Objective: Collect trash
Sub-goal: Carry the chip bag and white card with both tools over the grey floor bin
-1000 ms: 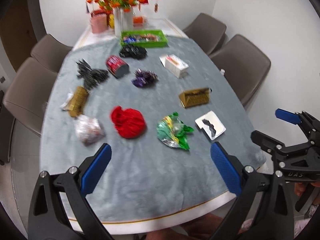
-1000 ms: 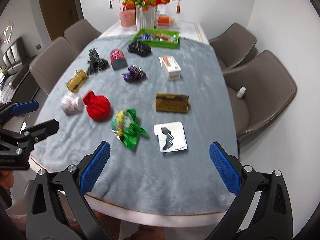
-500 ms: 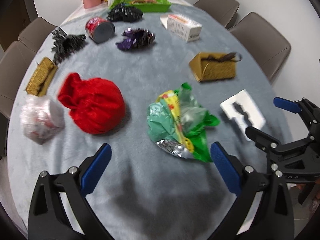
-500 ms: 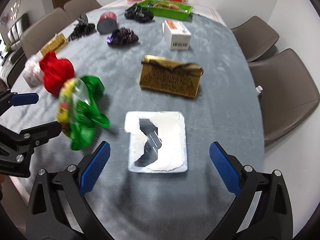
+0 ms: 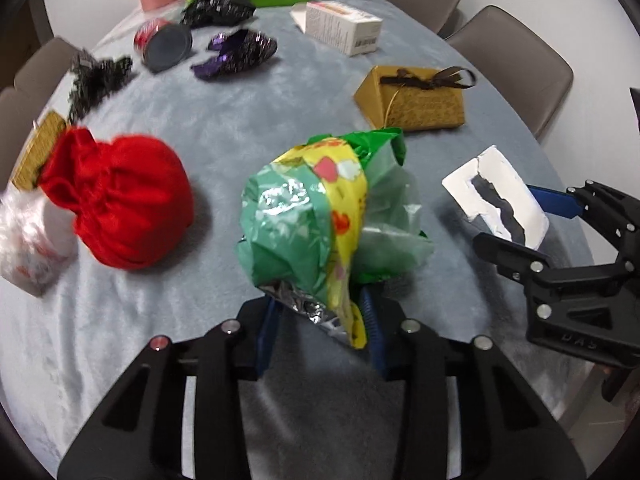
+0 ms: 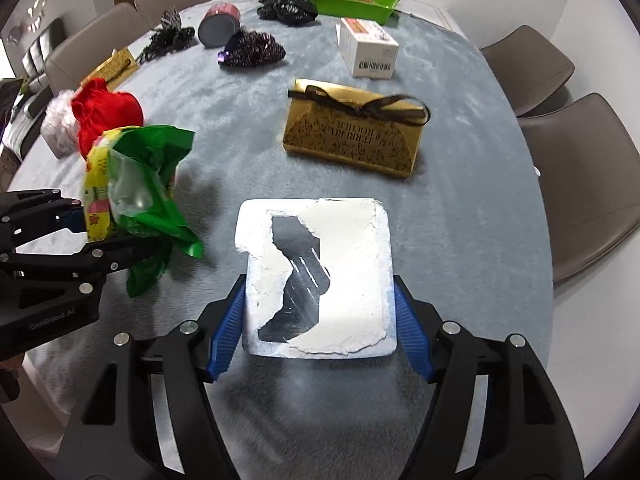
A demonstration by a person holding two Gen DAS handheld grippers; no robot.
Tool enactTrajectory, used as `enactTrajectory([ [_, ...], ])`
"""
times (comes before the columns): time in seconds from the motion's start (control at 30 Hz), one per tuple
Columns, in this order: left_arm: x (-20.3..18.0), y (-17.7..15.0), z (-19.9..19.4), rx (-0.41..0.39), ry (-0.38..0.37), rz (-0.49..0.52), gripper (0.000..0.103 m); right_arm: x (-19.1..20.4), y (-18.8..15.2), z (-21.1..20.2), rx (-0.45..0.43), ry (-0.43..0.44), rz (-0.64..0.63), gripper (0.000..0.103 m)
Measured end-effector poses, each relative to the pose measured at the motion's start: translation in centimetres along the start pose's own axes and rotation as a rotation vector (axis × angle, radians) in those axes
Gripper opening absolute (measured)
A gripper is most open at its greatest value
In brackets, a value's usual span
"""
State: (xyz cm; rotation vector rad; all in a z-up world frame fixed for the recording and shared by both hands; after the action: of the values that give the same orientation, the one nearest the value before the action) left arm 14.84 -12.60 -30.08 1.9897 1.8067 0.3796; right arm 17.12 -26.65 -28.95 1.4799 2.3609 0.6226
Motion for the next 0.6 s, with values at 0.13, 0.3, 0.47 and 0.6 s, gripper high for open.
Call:
enactTrajectory([
  [0.13, 0.0, 0.5, -2.4, -0.018, 0.002, 0.012, 0.035, -0.1, 0.4, -2.1, -0.017, -0.005, 0.016, 0.066],
  [0.3, -0.8, 1.5, -6.4, -0.045, 0.000, 0.052, 0.035, -0.5, 0.3, -5.6, -0.040, -0.012, 0.045, 0.066],
  [0.47, -3.1, 2.3, -9.5, -0.060, -0.036, 0.130, 0.035, -1.6, -0.6, -9.7, -0.068, -0.046, 0.114, 0.066],
  [0.6, -6.9, 2.7, -11.1, -0.057, -0.117, 0.250, 0.035, -3.4, -2.5, -12.9, -0.087, -0.104, 0.215, 0.066],
])
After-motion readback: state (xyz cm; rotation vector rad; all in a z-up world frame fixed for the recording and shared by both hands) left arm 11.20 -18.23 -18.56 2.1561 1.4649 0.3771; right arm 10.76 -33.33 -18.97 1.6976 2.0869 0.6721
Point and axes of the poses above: each gripper's, at about its wrist camera, not at the fingertips, and z roughly the way its jaws point, x to its left, y to its top, the point moved 3 cm from there along z, roughly the way its jaws point, and after that the axes turned 3 degrees about -x, right-handed, at the moved point
